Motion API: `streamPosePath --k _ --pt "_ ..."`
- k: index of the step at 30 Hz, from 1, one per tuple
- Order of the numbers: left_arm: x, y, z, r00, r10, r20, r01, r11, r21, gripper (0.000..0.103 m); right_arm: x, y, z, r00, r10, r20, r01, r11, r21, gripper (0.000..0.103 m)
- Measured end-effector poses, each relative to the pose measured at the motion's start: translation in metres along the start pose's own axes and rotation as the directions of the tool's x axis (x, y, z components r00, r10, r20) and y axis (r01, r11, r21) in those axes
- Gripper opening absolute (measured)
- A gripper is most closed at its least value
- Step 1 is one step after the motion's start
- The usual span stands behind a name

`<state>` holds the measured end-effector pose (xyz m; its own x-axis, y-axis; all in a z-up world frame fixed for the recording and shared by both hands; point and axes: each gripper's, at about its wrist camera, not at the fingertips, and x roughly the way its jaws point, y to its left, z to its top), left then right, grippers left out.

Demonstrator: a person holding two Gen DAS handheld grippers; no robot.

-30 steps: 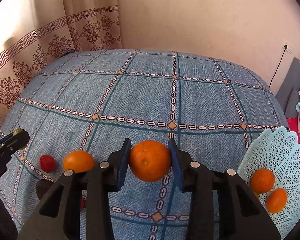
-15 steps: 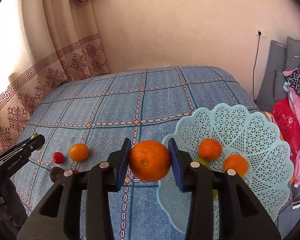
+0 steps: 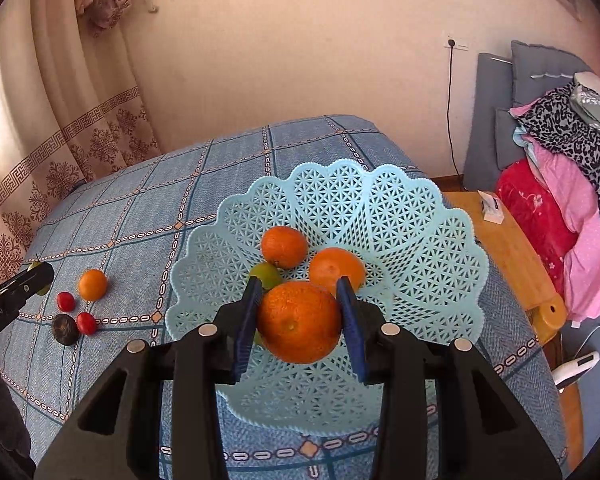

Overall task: Organize fruits
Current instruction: 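Carry the tangerine into the basket and release while the left tool drops its green tomato there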

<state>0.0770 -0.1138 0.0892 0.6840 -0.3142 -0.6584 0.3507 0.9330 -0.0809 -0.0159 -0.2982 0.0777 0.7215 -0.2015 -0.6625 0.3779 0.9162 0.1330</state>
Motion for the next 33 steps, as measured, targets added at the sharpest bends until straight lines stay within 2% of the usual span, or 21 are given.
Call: streamPosePath --k 3,4,5,13,19,23,33 --pt "0.002 -0.013 0.0 1.0 -0.013 -0.007 0.013 1.0 0.019 0.029 -0.002 -0.012 0.001 1.0 0.002 0.008 -0.002 1.0 0.031 0.044" --pt "0.002 -0.018 0.0 1.0 -0.014 -0.007 0.015 1.0 0.027 0.029 -0.004 -0.015 0.001 1.0 0.003 0.018 -0.004 0.999 0.041 0.057" --pt "0.002 -0.023 0.0 1.0 -0.018 -0.007 0.018 0.999 0.035 0.029 -0.007 -0.017 0.001 0.999 0.0 0.036 -0.002 0.999 0.047 0.062" --pt "0.005 -0.065 0.001 0.998 -0.061 -0.014 0.062 0.993 0.104 0.029 -0.027 -0.029 0.002 0.989 -0.058 0.139 0.051 0.997 0.055 0.062" --pt "0.017 -0.095 -0.003 0.994 -0.103 -0.048 0.109 0.984 0.142 0.029 -0.033 -0.041 0.004 0.986 -0.054 0.158 0.038 0.994 0.102 0.062" --pt "0.021 -0.115 -0.005 0.986 -0.152 -0.074 0.162 0.972 0.168 0.029 -0.037 -0.045 0.003 0.985 -0.051 0.166 0.033 0.993 0.111 0.062" --pt "0.03 -0.156 -0.008 0.953 -0.265 -0.147 0.293 0.931 0.22 0.03 -0.046 -0.061 0.001 0.981 -0.062 0.182 0.033 0.987 0.158 0.062"
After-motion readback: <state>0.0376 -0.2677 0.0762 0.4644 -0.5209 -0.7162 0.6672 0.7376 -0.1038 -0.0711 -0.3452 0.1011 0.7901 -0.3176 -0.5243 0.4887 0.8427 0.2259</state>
